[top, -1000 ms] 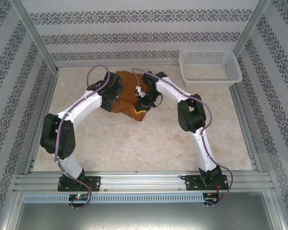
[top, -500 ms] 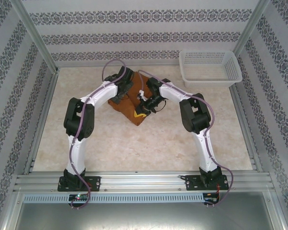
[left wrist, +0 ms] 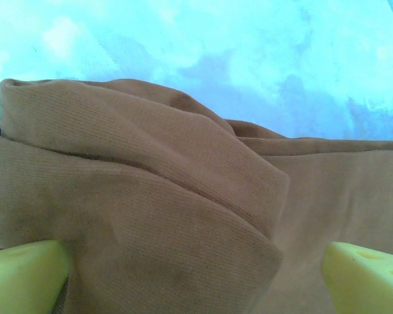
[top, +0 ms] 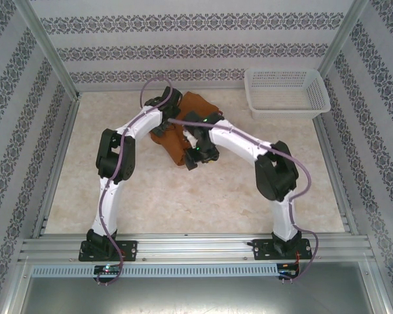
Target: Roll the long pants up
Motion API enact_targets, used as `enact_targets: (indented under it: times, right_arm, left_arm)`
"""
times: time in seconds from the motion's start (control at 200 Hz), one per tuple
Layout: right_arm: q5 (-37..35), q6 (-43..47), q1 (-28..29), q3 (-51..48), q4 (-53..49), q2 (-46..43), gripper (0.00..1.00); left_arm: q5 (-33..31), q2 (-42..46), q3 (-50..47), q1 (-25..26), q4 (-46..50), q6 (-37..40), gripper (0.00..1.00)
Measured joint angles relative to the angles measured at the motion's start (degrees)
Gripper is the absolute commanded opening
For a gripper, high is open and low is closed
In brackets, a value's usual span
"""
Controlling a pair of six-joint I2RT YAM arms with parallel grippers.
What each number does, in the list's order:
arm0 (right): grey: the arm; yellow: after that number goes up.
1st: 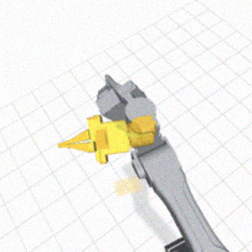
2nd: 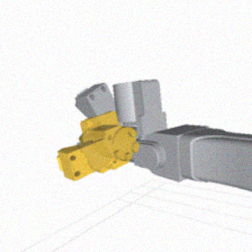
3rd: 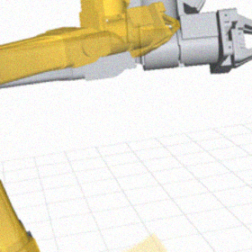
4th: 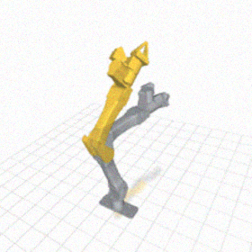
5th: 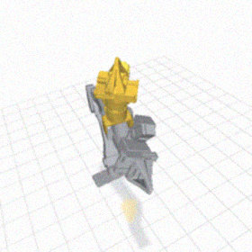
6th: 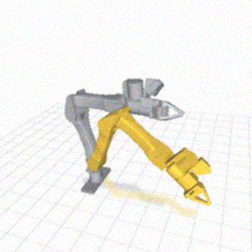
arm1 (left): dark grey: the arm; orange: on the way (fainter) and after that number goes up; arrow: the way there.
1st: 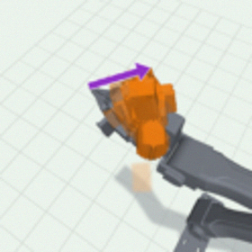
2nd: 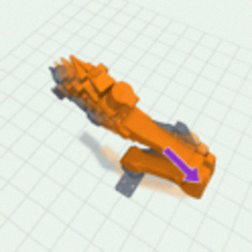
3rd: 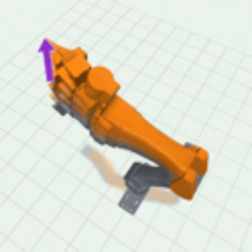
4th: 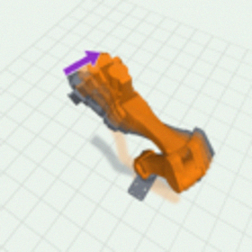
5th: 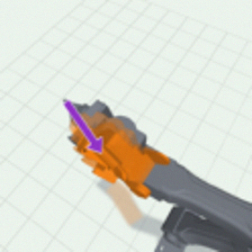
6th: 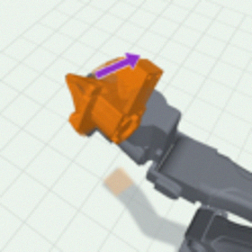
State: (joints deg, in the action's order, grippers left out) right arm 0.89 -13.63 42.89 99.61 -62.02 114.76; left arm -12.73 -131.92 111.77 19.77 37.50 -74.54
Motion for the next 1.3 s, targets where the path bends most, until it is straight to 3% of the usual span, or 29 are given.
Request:
enact_targets:
  times: [0.21,0.425,0.65,0.909,0.984,1.044,1.104,1.304]
  right_arm:
    - [-25.2,0.7,14.2,5.2,0.5,-0.1,0.74]
    - [-41.9,5.7,18.2,13.5,2.3,11.6,0.77]
    - [-51.0,10.7,18.1,18.9,5.8,22.4,0.8]
    - [-46.9,9.1,17.9,19.5,6.1,26.7,0.8]
    - [-46.2,8.8,17.4,19.6,6.2,26.8,0.65]
    - [-45.7,8.5,17.0,18.5,7.5,26.7,0.27]
    - [-44.8,8.9,16.1,16.0,10.2,26.5,0.0]
    - [-40.1,9.3,12.7,6.9,16.9,21.0,0.0]
  left_arm:
    - [0.0,0.0,-0.8,0.0,-0.6,0.0,0.99]
    - [1.3,0.2,-1.0,-0.9,-0.7,0.0,0.99]
    - [1.9,0.4,-1.6,-1.3,-0.7,0.0,0.99]
    - [1.9,1.6,-3.8,-1.1,-2.3,0.0,0.99]
    - [2.0,1.9,-4.2,-1.1,-2.5,0.0,0.99]
    - [2.1,2.0,-4.4,-1.1,-2.6,0.0,0.99]
    - [2.3,2.2,-4.7,-1.1,-2.6,-0.1,0.99]
    - [4.8,3.1,-6.4,-1.0,-3.7,-0.5,1.0]
